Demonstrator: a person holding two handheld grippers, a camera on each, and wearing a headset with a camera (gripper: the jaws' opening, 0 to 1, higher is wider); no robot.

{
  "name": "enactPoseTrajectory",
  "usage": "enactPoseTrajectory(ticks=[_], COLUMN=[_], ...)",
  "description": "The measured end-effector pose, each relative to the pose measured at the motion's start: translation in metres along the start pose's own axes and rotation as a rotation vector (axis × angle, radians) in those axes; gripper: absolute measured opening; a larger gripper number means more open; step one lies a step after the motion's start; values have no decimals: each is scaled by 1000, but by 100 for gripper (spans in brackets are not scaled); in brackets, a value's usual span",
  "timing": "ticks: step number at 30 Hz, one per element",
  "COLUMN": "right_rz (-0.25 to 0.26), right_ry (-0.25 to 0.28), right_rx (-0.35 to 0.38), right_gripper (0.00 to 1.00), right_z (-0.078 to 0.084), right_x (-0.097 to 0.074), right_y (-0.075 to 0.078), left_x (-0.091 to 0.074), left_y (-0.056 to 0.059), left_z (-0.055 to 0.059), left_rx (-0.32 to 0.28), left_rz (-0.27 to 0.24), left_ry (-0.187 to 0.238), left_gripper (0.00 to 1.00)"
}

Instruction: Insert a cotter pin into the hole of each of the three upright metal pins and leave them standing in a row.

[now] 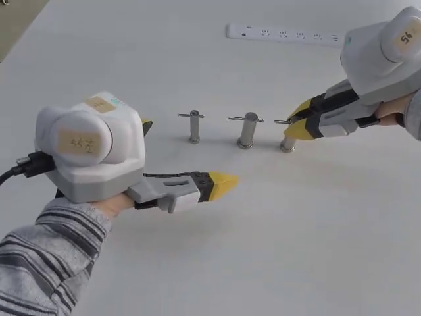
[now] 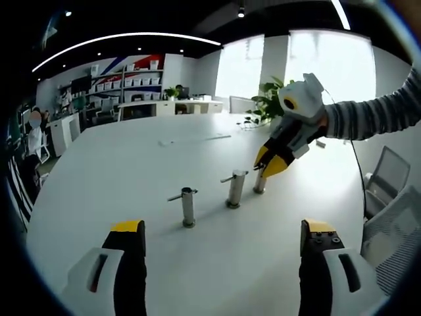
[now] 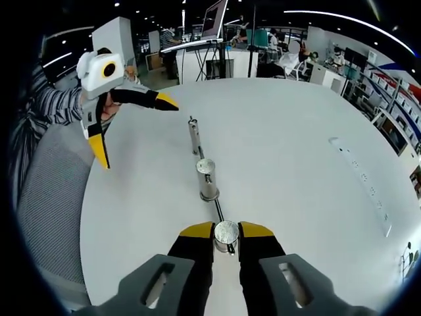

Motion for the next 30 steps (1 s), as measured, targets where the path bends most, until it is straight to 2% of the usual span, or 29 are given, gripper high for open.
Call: enactPoseTrajectory(ticks=[6, 16, 20, 23, 30], right_rz=[-10, -29, -46, -54, -52], right_ry=[-2, -1, 13, 18, 30], right_rx=[10, 28, 2, 14, -8], right_gripper=[8, 8, 9, 9, 9], right_z=[1, 0, 0, 0, -1], right_x=[2, 1, 1, 1, 1], right_y=[6, 0, -2, -1, -3], left_x=[1, 2, 2, 3, 3], left_y=[0, 0, 1, 1, 1], left_z=[1, 1, 1, 1, -1], left_rx=[-5, -14, -14, -16, -18], left_rz=[5, 8, 12, 15, 15], left_ry=[-1, 5, 9, 7, 14], left_gripper=[97, 96, 96, 96, 96])
Point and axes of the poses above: the centre of the closed fingertips' face, and the gripper's own axes: x roughly forward along the fingers, y roughly to its right, z roughly out of its underside, the point moved 2 cm from there along -x, roughly backward along the fingers, and after that the axes turned 15 degrees about z, right-handed, at the moved point
